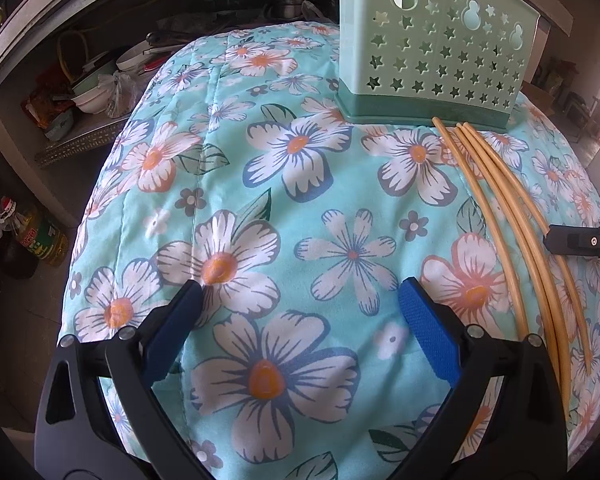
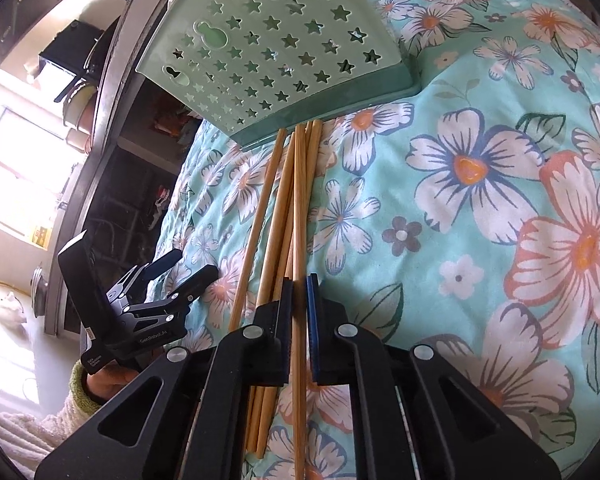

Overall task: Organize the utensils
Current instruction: 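Grasp a wooden chopstick with the right tool while the left tool grasps another chopstick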

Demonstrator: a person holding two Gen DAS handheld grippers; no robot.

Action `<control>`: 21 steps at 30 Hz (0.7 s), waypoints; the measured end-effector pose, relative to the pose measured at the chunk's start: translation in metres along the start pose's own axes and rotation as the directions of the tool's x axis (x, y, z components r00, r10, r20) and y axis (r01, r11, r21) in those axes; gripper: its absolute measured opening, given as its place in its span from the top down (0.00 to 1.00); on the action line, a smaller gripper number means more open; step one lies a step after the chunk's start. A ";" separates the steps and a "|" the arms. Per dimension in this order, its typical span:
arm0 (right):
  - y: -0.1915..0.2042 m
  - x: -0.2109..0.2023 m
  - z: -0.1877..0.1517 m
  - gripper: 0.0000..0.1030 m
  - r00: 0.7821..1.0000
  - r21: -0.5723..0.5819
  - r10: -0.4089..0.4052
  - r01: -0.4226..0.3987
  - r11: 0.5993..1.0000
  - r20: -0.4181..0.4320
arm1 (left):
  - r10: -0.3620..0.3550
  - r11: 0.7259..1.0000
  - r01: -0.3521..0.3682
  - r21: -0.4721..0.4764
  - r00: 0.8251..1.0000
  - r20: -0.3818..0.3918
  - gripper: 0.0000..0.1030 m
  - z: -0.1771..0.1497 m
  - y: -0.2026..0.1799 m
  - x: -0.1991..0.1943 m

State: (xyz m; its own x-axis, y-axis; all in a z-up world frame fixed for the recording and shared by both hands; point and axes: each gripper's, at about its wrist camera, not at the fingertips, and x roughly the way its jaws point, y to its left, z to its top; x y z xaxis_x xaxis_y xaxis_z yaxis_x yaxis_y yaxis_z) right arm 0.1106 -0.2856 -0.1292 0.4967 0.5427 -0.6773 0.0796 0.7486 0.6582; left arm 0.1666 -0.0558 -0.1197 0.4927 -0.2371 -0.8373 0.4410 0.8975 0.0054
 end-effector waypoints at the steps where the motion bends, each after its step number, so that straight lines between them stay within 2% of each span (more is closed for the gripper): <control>1: -0.003 -0.003 0.000 0.93 1.000 0.006 -0.001 0.001 1.000 0.004 | -0.007 1.000 0.007 0.001 1.000 -0.002 0.08 0.001 0.001 -0.001; 5: -0.011 -0.014 -0.003 0.93 1.000 0.027 -0.015 0.015 1.000 0.017 | -0.037 0.999 0.037 -0.001 0.999 0.001 0.08 0.003 0.003 -0.007; 9: -0.023 -0.026 -0.008 0.93 0.999 0.055 -0.029 0.028 0.998 0.030 | -0.098 0.995 0.097 0.016 0.994 0.049 0.08 0.007 -0.006 -0.022; 12: -0.031 -0.036 -0.013 0.93 0.998 0.073 -0.039 0.036 0.997 0.040 | -0.181 0.983 0.177 0.057 0.980 0.082 0.08 0.010 -0.021 -0.030; 16: -0.039 -0.043 -0.017 0.93 0.998 0.089 -0.049 0.045 0.995 0.051 | -0.262 0.962 0.253 0.102 0.961 0.087 0.09 0.014 -0.045 -0.032; 17: -0.040 -0.044 -0.018 0.93 0.997 0.092 -0.050 0.045 0.995 0.052 | -0.271 0.959 0.261 0.113 0.959 0.083 0.10 0.015 -0.050 -0.031; 19: -0.042 -0.044 -0.019 0.93 0.997 0.093 -0.052 0.047 0.995 0.053 | -0.285 0.953 0.275 0.131 0.956 0.067 0.26 0.015 -0.061 -0.028; 21: -0.040 -0.043 -0.019 0.93 0.997 0.090 -0.057 0.052 0.995 0.053 | -0.267 0.959 0.259 0.118 0.962 0.054 0.33 0.015 -0.068 -0.024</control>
State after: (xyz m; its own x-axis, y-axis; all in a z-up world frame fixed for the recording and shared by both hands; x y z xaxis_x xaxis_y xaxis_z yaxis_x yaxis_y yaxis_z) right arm 0.0693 -0.3313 -0.1323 0.5367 0.4781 -0.6953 0.1827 0.7386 0.6489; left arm 0.1363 -0.1169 -0.0919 0.3967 -0.4875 -0.7778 0.6390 0.7550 -0.1473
